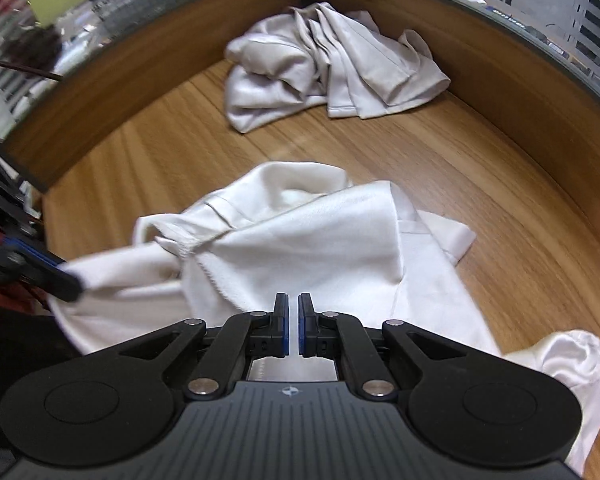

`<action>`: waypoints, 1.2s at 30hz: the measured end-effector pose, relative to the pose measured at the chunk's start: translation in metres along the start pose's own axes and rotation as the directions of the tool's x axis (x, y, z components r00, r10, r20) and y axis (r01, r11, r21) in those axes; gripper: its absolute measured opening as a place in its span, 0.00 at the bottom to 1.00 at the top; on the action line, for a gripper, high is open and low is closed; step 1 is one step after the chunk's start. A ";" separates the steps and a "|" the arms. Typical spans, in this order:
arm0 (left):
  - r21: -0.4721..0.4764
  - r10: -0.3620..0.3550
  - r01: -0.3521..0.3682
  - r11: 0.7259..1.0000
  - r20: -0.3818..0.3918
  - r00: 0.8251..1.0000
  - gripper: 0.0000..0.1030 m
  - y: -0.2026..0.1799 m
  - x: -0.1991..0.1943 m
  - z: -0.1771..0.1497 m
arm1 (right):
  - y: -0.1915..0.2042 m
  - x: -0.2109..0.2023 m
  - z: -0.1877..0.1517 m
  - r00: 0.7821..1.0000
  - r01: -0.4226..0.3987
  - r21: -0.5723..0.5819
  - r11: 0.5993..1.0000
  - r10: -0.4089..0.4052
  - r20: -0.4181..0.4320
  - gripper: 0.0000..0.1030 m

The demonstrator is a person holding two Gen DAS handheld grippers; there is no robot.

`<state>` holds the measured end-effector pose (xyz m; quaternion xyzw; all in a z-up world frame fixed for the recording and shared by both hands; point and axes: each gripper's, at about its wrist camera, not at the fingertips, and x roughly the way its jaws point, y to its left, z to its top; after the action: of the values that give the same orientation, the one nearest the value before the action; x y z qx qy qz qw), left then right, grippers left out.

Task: Fold clothes

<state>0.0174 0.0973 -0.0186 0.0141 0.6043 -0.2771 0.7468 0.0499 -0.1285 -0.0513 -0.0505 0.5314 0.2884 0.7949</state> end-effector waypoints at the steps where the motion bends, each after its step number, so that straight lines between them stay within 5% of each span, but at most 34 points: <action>1: 0.008 0.008 -0.007 1.000 -0.007 1.000 0.03 0.000 0.002 -0.004 | 0.003 -0.002 -0.002 1.000 -0.021 0.010 1.000 0.021 0.001 0.06; 6: 0.024 -0.002 0.003 1.000 -0.003 1.000 0.03 -0.003 0.004 -0.011 | 0.019 -0.002 -0.011 0.992 -0.124 0.089 0.988 0.124 0.009 0.17; 13: 0.089 -0.012 0.012 0.996 0.004 1.000 0.03 -0.015 -0.002 -0.016 | 0.040 0.018 -0.009 0.993 -0.118 0.112 0.987 0.117 0.010 0.30; 14: 0.091 -0.011 0.011 0.996 0.001 1.000 0.03 -0.016 -0.002 -0.017 | 0.041 0.022 -0.008 0.995 -0.104 0.109 0.989 0.104 0.009 0.22; 15: 0.090 -0.006 0.007 0.996 -0.002 1.000 0.03 -0.017 -0.001 -0.017 | 0.040 0.022 -0.006 0.996 -0.093 0.102 0.990 0.093 0.013 0.04; 16: 0.088 -0.004 0.004 0.996 -0.004 1.000 0.03 -0.017 -0.001 -0.018 | 0.039 0.022 -0.004 0.996 -0.083 0.095 0.992 0.082 0.018 0.01; 25: 0.056 0.014 -0.013 0.998 -0.016 1.000 0.03 -0.010 0.003 -0.021 | 0.017 0.030 0.031 0.999 0.033 0.049 0.998 -0.034 0.013 0.01; 36: 0.021 0.038 -0.038 0.999 -0.023 0.999 0.03 -0.004 0.007 -0.021 | 0.019 0.060 0.037 0.997 0.050 0.003 0.999 -0.050 -0.060 0.02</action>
<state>-0.0026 0.0984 -0.0299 0.0366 0.6098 -0.2689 0.7447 0.0870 -0.0738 -0.0837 -0.0705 0.5541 0.2657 0.7858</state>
